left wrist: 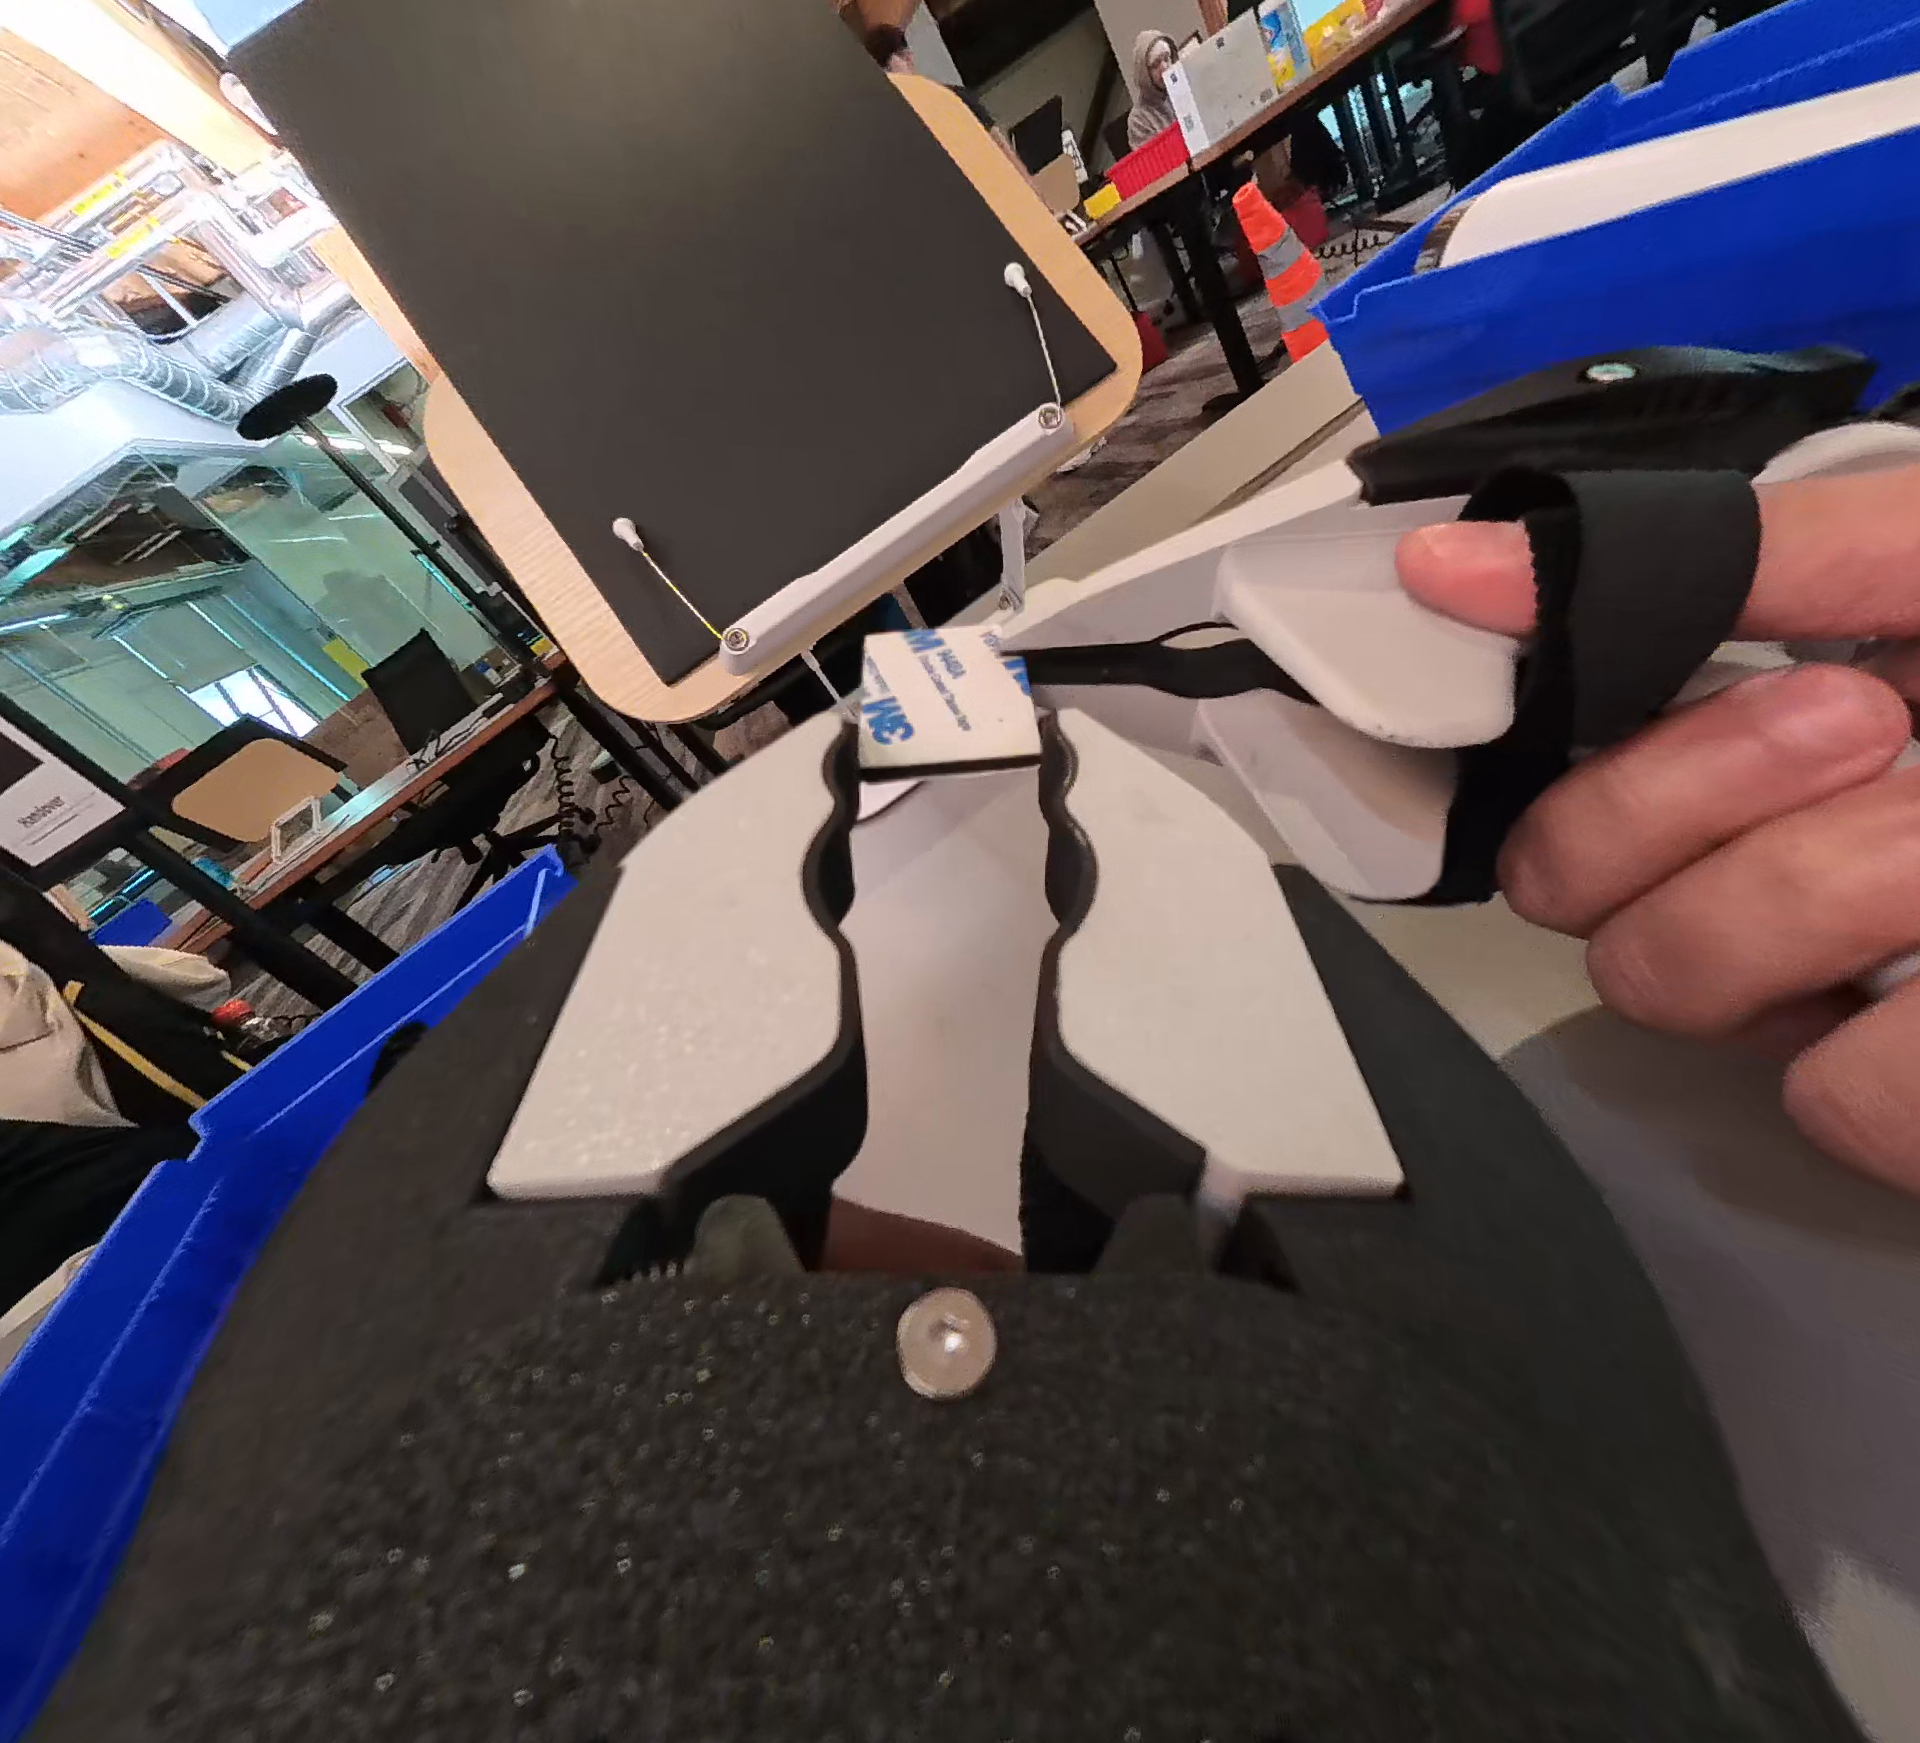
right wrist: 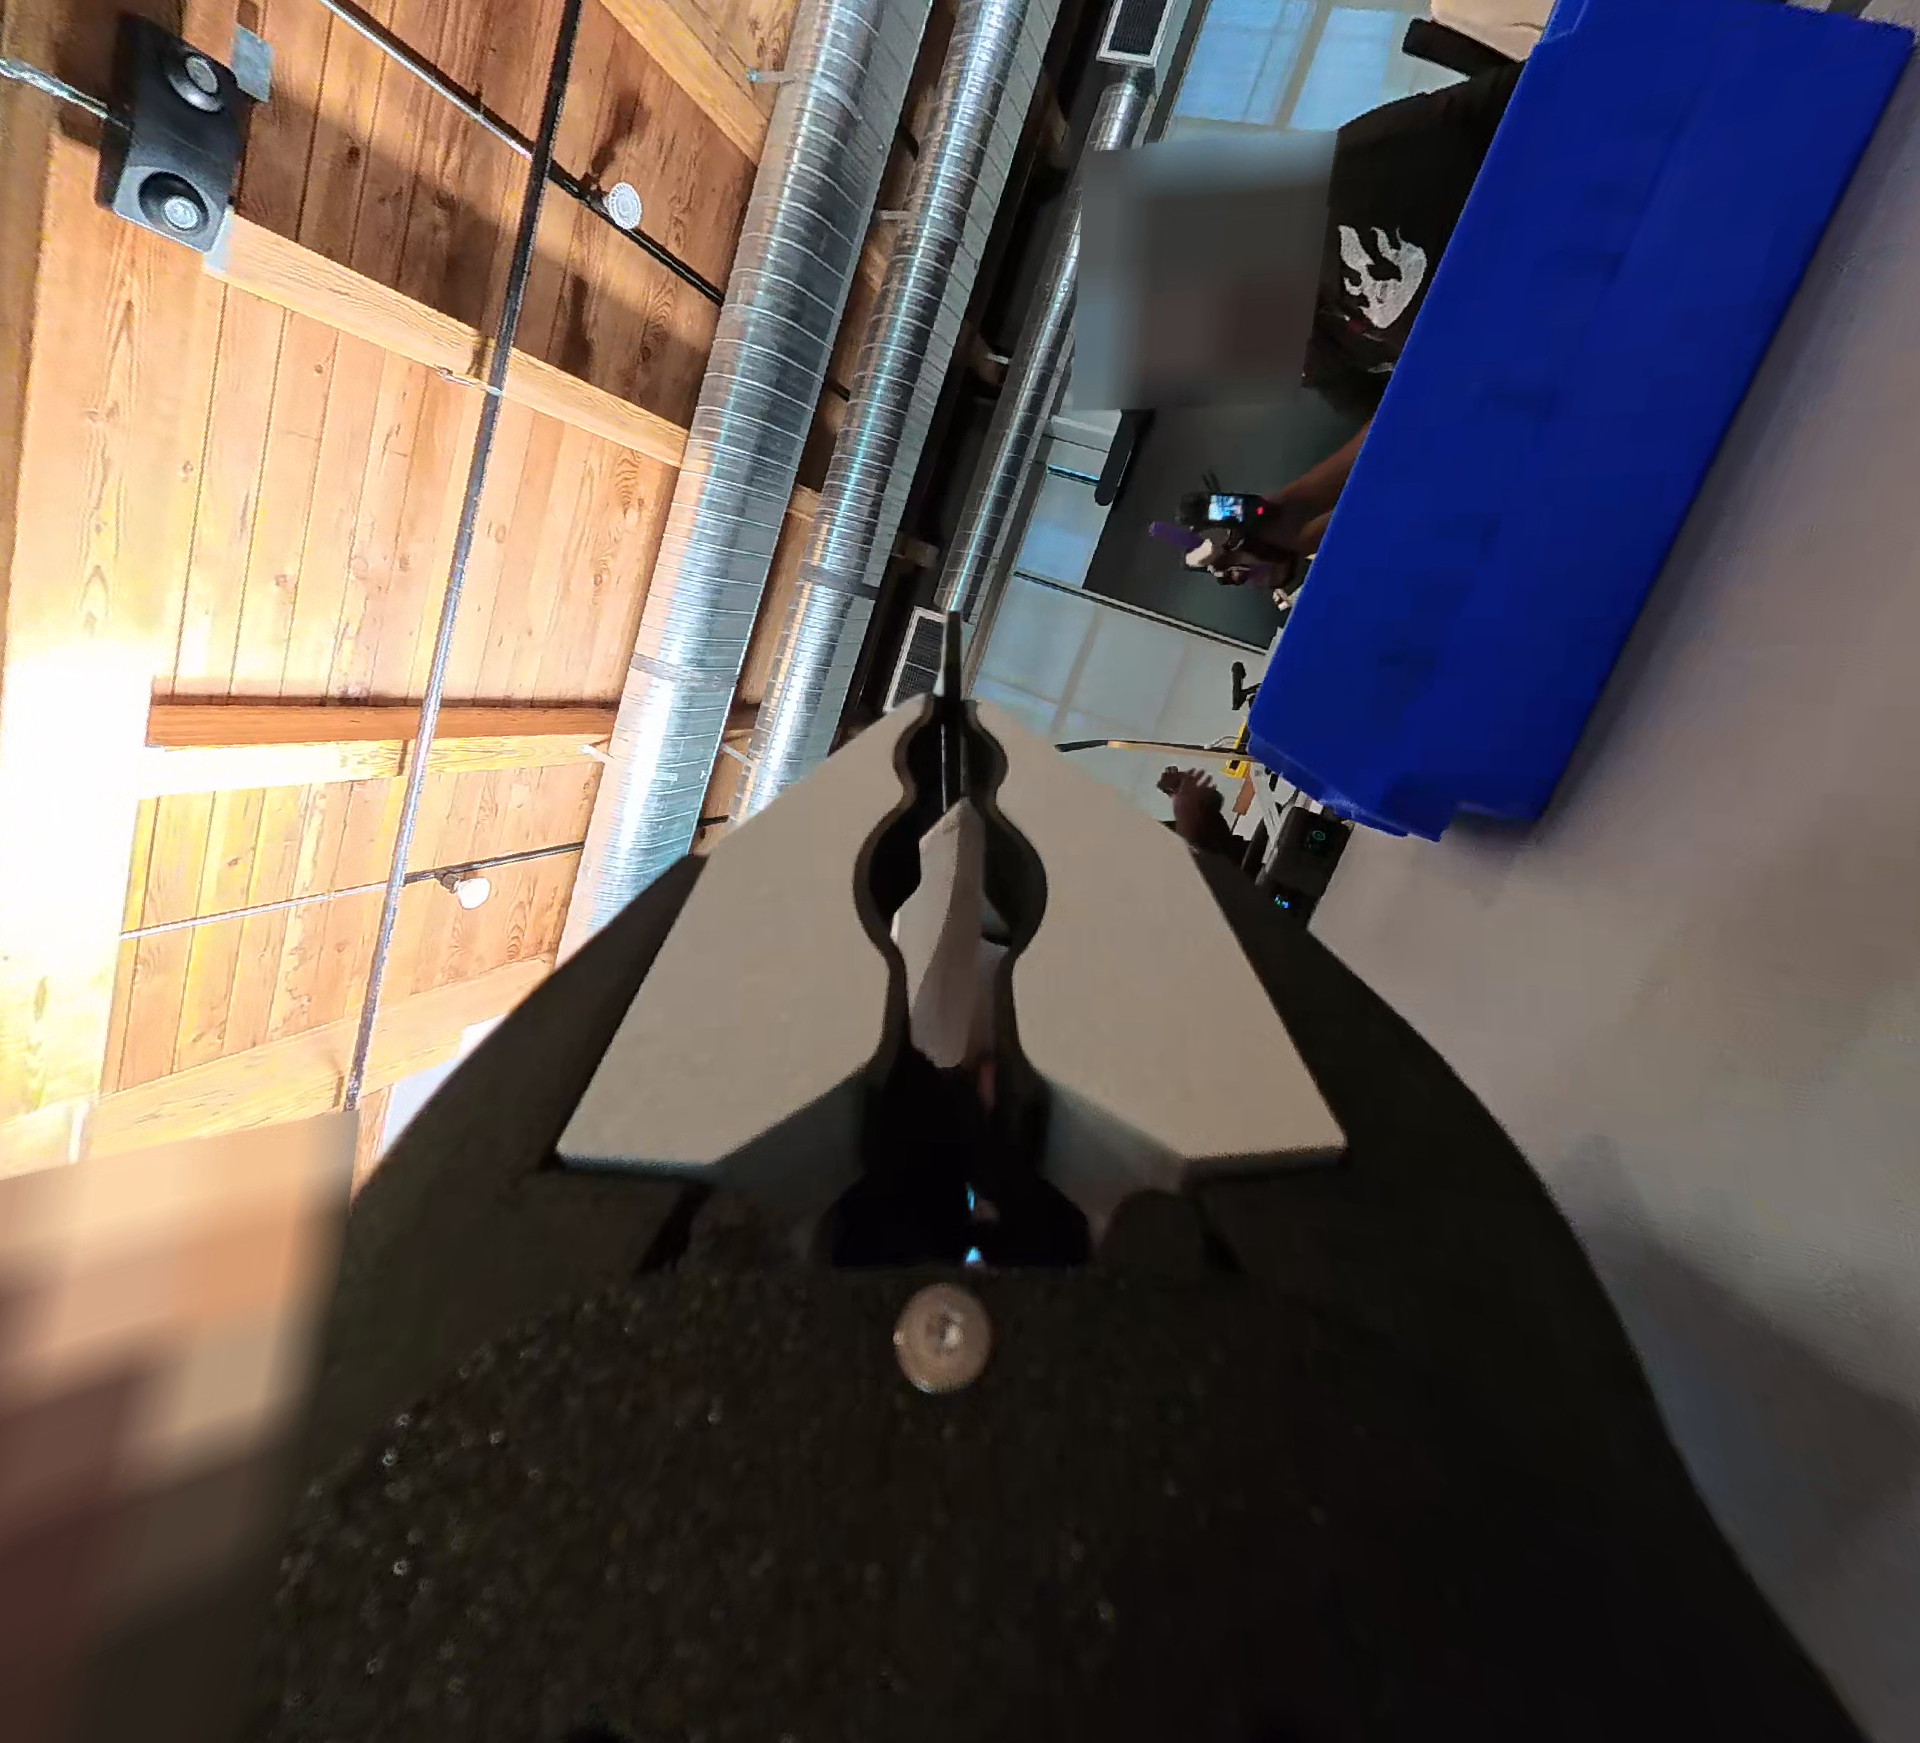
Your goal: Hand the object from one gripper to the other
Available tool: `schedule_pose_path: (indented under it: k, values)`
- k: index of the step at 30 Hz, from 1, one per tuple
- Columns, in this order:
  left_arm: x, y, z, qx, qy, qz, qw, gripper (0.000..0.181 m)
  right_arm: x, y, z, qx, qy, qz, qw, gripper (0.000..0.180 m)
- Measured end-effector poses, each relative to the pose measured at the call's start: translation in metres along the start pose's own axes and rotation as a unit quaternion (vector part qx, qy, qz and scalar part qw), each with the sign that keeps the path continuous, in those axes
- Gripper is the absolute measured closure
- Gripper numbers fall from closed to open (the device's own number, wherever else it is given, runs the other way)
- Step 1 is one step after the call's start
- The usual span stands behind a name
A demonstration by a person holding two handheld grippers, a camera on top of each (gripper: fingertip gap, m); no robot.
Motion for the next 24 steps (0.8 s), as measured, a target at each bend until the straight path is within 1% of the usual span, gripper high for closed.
schedule_pose_path:
  k: [2,3,5,6,7,8,9,11,12,13,15,16,19,21,24]
  values:
    - [0.001,-0.002,0.001,0.002,0.003,0.006,1.000,0.148,0.001,-0.001,-0.001,-0.001,-0.013,-0.002,1.000,0.177]
    - [0.001,-0.003,0.001,0.011,0.004,0.006,1.000,0.148,0.001,-0.002,-0.003,-0.013,-0.027,0.001,1.000,0.173]
    - [0.002,-0.008,0.003,0.041,0.020,0.009,0.999,0.148,0.001,-0.006,-0.010,-0.060,-0.073,0.024,0.995,0.153]
    - [0.002,-0.010,0.004,0.062,0.031,0.015,0.997,0.148,0.000,-0.010,-0.013,-0.096,-0.106,0.043,0.989,0.141]
    - [0.003,-0.013,0.008,0.086,0.038,0.018,0.995,0.148,0.000,-0.016,-0.017,-0.146,-0.145,0.068,0.976,0.133]
    - [0.003,-0.014,0.011,0.109,0.043,0.026,0.993,0.148,-0.002,-0.020,-0.020,-0.215,-0.185,0.105,0.953,0.128]
    - [0.003,-0.013,0.015,0.129,0.046,0.045,0.990,0.149,-0.005,-0.023,-0.023,-0.298,-0.220,0.149,0.917,0.124]
    - [0.005,-0.012,0.023,0.164,0.040,0.058,0.984,0.148,-0.009,-0.028,-0.027,-0.453,-0.257,0.214,0.827,0.121]
    - [0.007,-0.011,0.027,0.180,0.035,0.063,0.981,0.148,-0.009,-0.030,-0.026,-0.502,-0.264,0.229,0.791,0.119]
    - [0.008,-0.008,0.030,0.195,0.030,0.070,0.978,0.149,-0.008,-0.030,-0.023,-0.532,-0.275,0.239,0.765,0.117]
    - [0.008,-0.003,0.033,0.223,0.025,0.073,0.972,0.149,-0.007,-0.022,-0.013,-0.555,-0.312,0.265,0.724,0.109]
    - [0.008,0.000,0.034,0.239,0.026,0.076,0.968,0.148,-0.005,-0.017,-0.008,-0.564,-0.325,0.278,0.707,0.105]
    - [0.005,0.010,0.036,0.289,0.033,0.069,0.954,0.149,0.000,-0.007,0.003,-0.589,-0.341,0.306,0.666,0.105]
    - [0.004,0.015,0.035,0.306,0.036,0.067,0.949,0.149,0.001,-0.003,0.008,-0.595,-0.339,0.312,0.659,0.109]
    - [0.003,0.021,0.033,0.319,0.039,0.063,0.945,0.149,0.002,-0.001,0.011,-0.587,-0.341,0.318,0.662,0.119]
Point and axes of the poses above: each gripper's, where its closed fingertips meet, x out along the fingers, z out of its underside, y = z × x across the jaws, the point moved 6 cm from there along -x, back along the fingers, and after that the axes turned 9 degrees about -z, right-handed, at the moved point
